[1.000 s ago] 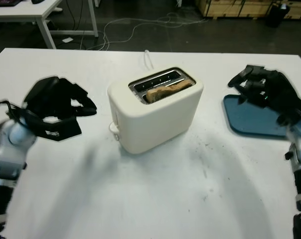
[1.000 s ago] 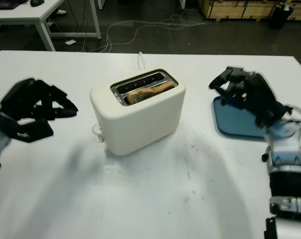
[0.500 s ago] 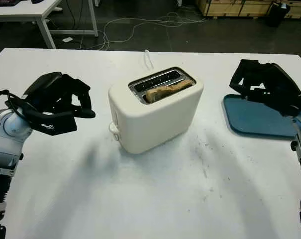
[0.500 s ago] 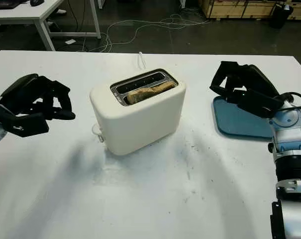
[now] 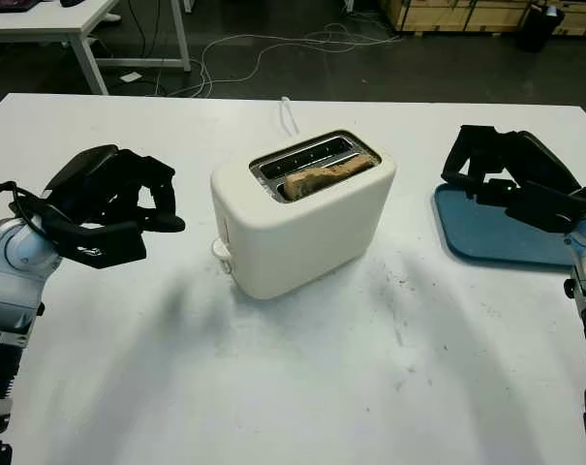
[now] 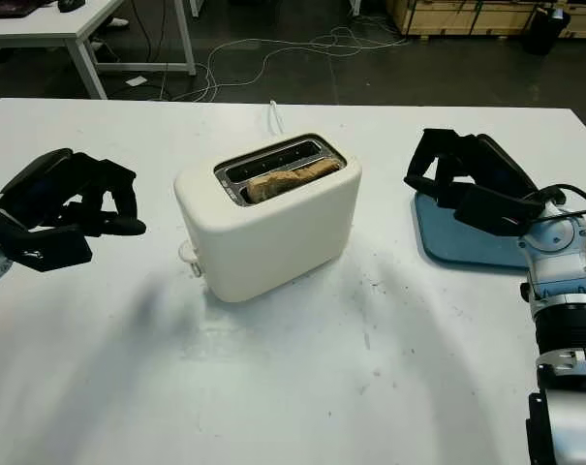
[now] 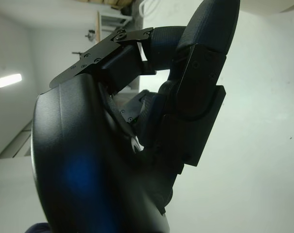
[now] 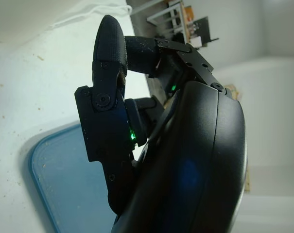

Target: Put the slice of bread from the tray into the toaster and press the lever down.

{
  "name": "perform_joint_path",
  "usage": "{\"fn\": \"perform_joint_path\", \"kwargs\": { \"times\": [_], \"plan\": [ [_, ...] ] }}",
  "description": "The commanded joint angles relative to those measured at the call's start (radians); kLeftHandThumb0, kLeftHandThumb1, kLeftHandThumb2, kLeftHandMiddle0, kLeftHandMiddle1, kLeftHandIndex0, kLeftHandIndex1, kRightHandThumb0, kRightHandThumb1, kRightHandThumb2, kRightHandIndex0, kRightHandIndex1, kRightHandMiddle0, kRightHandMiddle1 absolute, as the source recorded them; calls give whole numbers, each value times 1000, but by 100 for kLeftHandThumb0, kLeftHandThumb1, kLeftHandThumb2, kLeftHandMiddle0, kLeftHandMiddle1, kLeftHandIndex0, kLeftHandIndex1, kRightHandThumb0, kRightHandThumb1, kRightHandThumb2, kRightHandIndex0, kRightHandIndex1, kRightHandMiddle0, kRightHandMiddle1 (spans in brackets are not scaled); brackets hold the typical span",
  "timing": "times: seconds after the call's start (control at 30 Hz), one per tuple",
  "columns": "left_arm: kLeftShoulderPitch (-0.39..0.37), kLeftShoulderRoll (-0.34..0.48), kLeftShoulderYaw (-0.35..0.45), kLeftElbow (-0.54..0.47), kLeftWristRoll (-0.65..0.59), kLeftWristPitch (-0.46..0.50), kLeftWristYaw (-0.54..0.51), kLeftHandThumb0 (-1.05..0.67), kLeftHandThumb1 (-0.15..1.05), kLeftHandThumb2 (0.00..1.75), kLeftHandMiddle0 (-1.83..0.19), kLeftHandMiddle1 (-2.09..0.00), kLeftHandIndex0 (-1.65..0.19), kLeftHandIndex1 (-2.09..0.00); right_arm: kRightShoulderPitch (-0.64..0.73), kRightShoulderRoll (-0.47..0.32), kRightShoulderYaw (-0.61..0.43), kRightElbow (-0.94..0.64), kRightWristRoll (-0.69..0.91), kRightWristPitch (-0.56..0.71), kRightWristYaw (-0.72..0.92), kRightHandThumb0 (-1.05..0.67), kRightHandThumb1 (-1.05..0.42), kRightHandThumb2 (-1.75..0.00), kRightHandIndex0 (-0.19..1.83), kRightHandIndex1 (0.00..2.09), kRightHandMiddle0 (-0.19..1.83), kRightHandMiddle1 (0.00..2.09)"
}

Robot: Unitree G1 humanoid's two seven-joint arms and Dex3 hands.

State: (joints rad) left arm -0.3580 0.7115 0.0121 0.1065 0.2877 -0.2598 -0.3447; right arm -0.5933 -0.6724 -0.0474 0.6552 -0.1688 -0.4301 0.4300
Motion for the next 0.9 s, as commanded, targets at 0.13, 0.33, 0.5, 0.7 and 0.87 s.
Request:
{"fn": "perform_joint_path", "kwargs": {
  "times": [0.13, 0.33, 0.5, 0.7, 0.87],
  "plan": [
    [2, 4, 13, -1, -8, -8, 1, -85, 92, 3, -119, -157, -112, -135, -18, -13, 8, -1, -7, -32, -16, -59, -92, -41, 73, 175, 52, 175],
    [3, 6, 16, -6, -2, -1, 4, -86, 92, 7, -118, -160, -111, -139, -16, -8, 5, -3, 10, -27, -7, -58, -92, -41, 75, 175, 52, 175],
    [1, 7, 15, -6, 1, 4, 2, -86, 92, 6, -117, -162, -110, -142, -16, -9, 6, 2, 18, -44, 3, -56, -92, -42, 75, 175, 51, 175],
    [1, 7, 15, -5, 1, 3, 2, -85, 92, 3, -118, -162, -111, -142, -16, -9, 5, -2, 15, -32, 0, -55, -92, -41, 73, 175, 49, 175],
    [1, 7, 14, -4, 3, 4, 2, -86, 92, 4, -119, -161, -112, -138, -19, -12, 9, 5, 8, -50, -2, -54, -92, -42, 72, 175, 48, 175]
  ]
}}
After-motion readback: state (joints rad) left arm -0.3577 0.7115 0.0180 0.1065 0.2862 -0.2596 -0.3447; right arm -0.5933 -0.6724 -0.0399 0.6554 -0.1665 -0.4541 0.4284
